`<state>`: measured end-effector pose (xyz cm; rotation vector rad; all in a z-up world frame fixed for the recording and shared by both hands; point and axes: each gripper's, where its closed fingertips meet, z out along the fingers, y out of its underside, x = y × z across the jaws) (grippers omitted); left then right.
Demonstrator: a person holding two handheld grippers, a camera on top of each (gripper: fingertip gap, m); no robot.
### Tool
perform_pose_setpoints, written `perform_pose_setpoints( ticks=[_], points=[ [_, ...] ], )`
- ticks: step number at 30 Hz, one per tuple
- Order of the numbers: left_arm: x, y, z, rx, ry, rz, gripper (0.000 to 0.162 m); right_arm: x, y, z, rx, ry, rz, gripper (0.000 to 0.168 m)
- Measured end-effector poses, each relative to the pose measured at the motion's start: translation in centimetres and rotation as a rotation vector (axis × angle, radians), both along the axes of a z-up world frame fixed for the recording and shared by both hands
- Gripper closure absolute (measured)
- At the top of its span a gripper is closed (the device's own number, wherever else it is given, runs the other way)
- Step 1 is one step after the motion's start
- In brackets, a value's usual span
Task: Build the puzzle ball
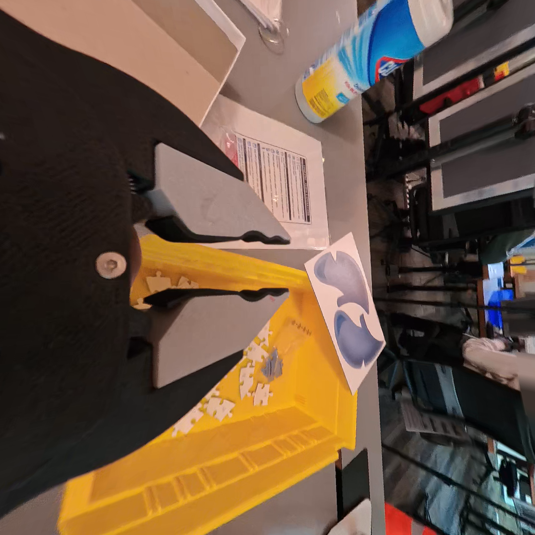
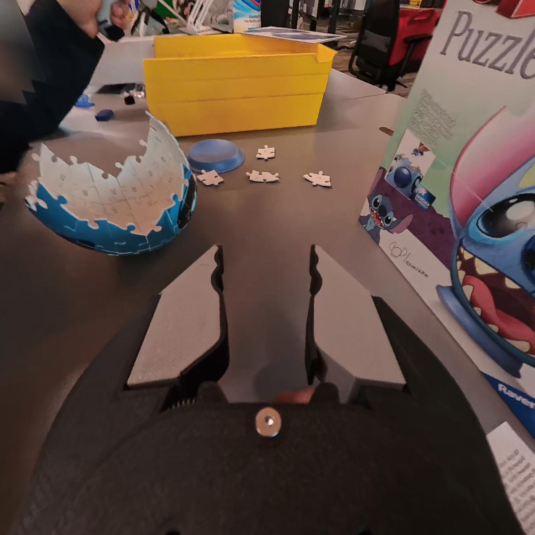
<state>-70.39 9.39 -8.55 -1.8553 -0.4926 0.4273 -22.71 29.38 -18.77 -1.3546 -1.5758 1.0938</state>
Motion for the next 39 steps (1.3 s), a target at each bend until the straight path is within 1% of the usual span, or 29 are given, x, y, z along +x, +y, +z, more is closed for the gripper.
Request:
perform_pose_setpoints(
  ticks=[1, 3, 5, 8, 13, 19, 22, 23, 26, 30, 32, 35, 36, 37, 39],
  points=[
    [0.3, 0.2, -0.3, 0.004, -0.023, -0.013, 0.136, -0.1, 0.1, -0.1, 0.027, -0.006, -0.011, 0.109],
    [1.7, 1.4, -0.9, 0.021, -0.084, -0.092, 0.145, -0.3, 0.6, -0.4, 0.069, -0.022, -0.038, 0.105],
    [2.6, 2.5, -1.7, 0.004, -0.093, -0.14, 0.153, -0.5, 0.9, -0.8, 0.089, -0.042, -0.047, 0.104],
    [2.4, 3.2, -3.2, -0.073, -0.039, -0.112, 0.146, -0.7, 1.3, -1.1, 0.103, -0.06, -0.056, 0.105],
    [4.4, 5.0, -5.0, -0.146, -0.026, -0.187, 0.136, -0.7, 1.6, -1.0, 0.128, -0.055, -0.082, 0.11],
    [6.2, 5.6, -4.4, -0.188, 0.103, -0.219, 0.136, -0.6, 1.8, -1.0, 0.152, -0.055, -0.109, 0.113],
    [8.4, 5.6, -3.2, -0.173, 0.146, -0.302, 0.136, -0.5, 1.7, -1.2, 0.133, -0.068, -0.122, 0.117],
    [9.4, 5.6, -2.8, -0.16, 0.135, -0.321, 0.136, -0.5, 1.6, -1.3, 0.121, -0.075, -0.117, 0.118],
    [13.8, 5.5, -1.9, -0.166, 0.114, -0.422, 0.133, -0.2, -0.6, -1.4, 0.051, -0.086, -0.032, 0.119],
    [18.9, 3.7, -2.0, -0.26, 0.169, -0.464, 0.133, 0.4, -5.3, -0.6, 0.007, -0.048, 0.145, 0.118],
    [22.0, 2.8, -2.6, -0.272, 0.141, -0.514, 0.134, 0.8, -7.9, -0.4, 0.008, -0.038, 0.264, 0.118],
    [24.3, 1.2, -3.8, -0.314, 0.127, -0.507, 0.135, 1.3, -11.4, -0.5, 0.022, -0.044, 0.42, 0.115],
    [25.0, 0.8, -4.2, -0.323, 0.114, -0.511, 0.136, 1.4, -12.3, -0.6, 0.03, -0.047, 0.449, 0.114],
    [25.6, 0.3, -4.6, -0.33, 0.094, -0.517, 0.136, 1.4, -13.0, -0.6, 0.039, -0.044, 0.465, 0.11],
    [26.4, -0.5, -5.5, -0.347, 0.051, -0.517, 0.136, 1.7, -14.5, -0.6, 0.068, -0.043, 0.498, 0.111]
  ],
)
